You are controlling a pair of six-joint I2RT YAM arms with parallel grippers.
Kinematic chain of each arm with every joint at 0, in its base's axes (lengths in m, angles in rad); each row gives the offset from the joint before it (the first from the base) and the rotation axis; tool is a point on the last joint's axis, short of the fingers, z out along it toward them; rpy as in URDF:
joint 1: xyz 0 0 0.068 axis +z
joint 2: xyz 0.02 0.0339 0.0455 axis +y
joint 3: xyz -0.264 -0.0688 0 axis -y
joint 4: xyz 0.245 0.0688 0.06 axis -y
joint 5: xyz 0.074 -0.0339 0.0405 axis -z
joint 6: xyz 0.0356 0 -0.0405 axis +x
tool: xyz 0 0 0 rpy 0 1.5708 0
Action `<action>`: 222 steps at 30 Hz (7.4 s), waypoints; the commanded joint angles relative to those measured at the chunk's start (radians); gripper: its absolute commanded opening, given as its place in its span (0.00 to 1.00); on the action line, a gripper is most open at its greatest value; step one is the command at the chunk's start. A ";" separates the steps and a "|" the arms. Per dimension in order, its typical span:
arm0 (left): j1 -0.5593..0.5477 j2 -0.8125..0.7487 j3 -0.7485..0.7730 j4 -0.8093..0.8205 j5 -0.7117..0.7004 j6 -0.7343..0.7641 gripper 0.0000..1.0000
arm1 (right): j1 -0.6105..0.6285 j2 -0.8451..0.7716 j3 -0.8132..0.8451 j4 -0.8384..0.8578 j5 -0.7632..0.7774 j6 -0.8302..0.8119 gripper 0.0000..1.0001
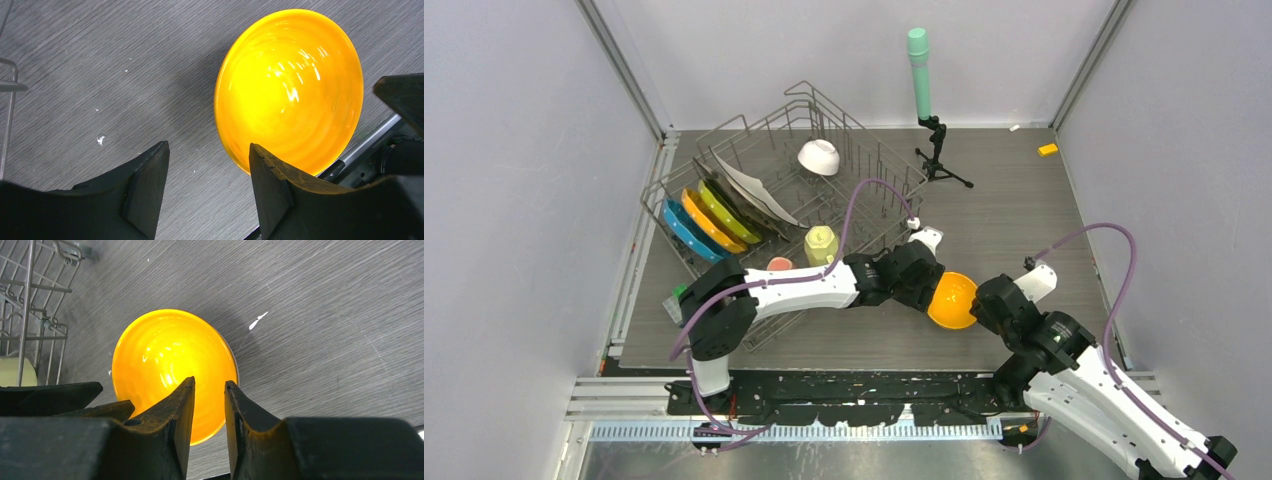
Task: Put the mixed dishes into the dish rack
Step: Pick up the bowl from the center of the board, then insert the bowl into the dish rack.
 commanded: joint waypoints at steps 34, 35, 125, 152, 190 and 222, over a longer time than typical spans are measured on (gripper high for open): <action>0.010 -0.002 0.037 0.023 0.043 0.017 0.62 | 0.004 -0.003 -0.115 0.149 -0.037 0.088 0.26; 0.011 -0.003 0.038 0.029 0.048 0.017 0.62 | 0.004 -0.002 -0.120 0.158 -0.044 0.080 0.25; 0.014 0.063 0.102 0.018 0.029 0.003 0.27 | 0.004 0.146 -0.129 0.228 -0.012 0.073 0.29; 0.023 -0.047 0.075 0.081 0.043 -0.031 0.00 | 0.003 -0.050 -0.010 0.135 -0.002 -0.007 0.46; 0.342 -0.596 -0.253 0.292 0.666 -0.021 0.00 | 0.003 -0.196 0.074 0.665 -0.694 -0.296 0.73; 0.424 -0.646 -0.373 0.472 0.747 -0.148 0.00 | 0.004 -0.141 0.022 0.890 -0.852 -0.235 0.69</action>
